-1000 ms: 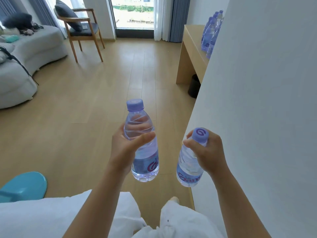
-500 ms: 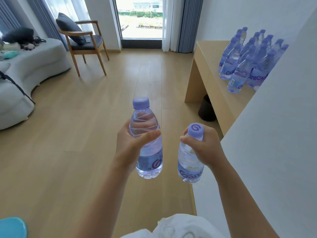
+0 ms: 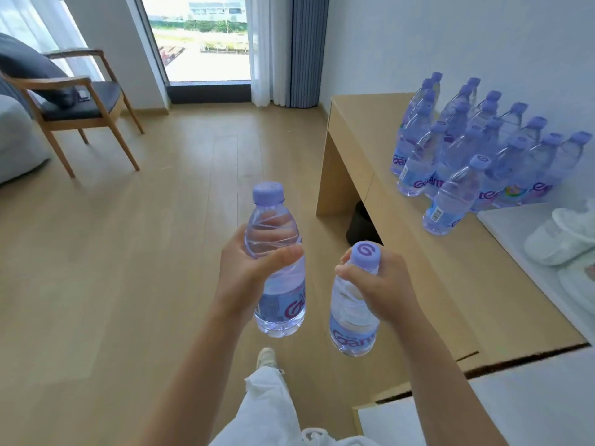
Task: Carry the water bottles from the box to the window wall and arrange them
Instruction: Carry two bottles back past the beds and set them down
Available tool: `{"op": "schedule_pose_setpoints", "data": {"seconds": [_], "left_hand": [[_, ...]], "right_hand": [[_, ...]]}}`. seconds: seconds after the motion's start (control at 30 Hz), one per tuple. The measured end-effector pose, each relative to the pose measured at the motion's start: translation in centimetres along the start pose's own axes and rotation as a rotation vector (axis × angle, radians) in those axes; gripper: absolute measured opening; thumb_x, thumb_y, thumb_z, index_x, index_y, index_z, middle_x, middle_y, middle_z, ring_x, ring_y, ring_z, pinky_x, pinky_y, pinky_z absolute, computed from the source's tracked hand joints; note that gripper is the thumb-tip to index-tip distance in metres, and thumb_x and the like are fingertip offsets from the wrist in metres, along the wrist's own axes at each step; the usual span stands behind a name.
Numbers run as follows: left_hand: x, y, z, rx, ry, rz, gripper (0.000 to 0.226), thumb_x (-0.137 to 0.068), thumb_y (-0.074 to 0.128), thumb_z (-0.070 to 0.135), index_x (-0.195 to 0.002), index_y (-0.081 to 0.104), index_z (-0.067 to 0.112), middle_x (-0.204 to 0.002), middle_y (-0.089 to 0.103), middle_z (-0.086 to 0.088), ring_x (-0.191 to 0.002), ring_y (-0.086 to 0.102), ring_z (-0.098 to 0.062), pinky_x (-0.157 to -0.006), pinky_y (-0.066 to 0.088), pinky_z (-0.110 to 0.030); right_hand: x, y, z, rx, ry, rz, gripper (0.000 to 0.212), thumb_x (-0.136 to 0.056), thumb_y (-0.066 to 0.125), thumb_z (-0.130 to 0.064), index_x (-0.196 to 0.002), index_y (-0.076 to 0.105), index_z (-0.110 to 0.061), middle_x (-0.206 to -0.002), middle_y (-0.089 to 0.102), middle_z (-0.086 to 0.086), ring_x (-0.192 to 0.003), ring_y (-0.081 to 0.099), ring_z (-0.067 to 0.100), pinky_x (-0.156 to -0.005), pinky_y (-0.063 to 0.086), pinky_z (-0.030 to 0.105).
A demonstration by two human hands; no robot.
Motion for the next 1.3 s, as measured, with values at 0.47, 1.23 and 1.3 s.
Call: {"op": "schedule_pose_setpoints", "data": {"seconds": [0.47,1.23,1.3], "left_hand": [[-28.2,3.3,0.6,-0.077,-0.075,-0.301,0.056,-0.042,0.079,0.035,-0.094,0.068,0.018,-0.085,0.074,-0.002,-0.08,0.071,-0.02,-0.065,0.054,-0.024],[-60.5,23.9,-5.8,-0.217,-0.138,-0.606,0.05,-0.04,0.08,0.036,-0.087,0.067,0.025,-0.081,0.073,0.002,-0.076,0.071,-0.015,-0.064,0.053,-0.025],[-61.9,25.8,-6.9,-0.237,-0.151,-0.661,0.05,-0.04,0.081,0.037,-0.087,0.067,0.026,-0.082,0.073,0.003,-0.076,0.07,-0.015,-0.068,0.054,-0.029]], "right_hand": [[-23.2,2.0,1.6,-0.029,0.15,0.335,0.029,-0.061,0.064,-0.034,-0.072,0.064,-0.006,-0.064,0.061,0.003,-0.061,0.054,0.012,-0.055,0.04,0.012],[-50.6,-6.4,13.8,0.045,0.381,0.753,0.017,-0.07,0.073,-0.002,-0.074,0.057,0.003,-0.07,0.059,0.015,-0.065,0.053,0.021,-0.054,0.04,0.019],[-50.4,-6.5,14.3,0.092,0.422,0.755,0.019,-0.07,0.072,0.0,-0.072,0.055,0.008,-0.07,0.058,0.02,-0.064,0.051,0.024,-0.052,0.038,0.02]]}}
Point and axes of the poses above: each hand's wrist, its own x-axis away from the middle knuckle, its own y-axis out of the palm, z = x × y, the point moved 4 cm from there along -x, towards the middle knuckle
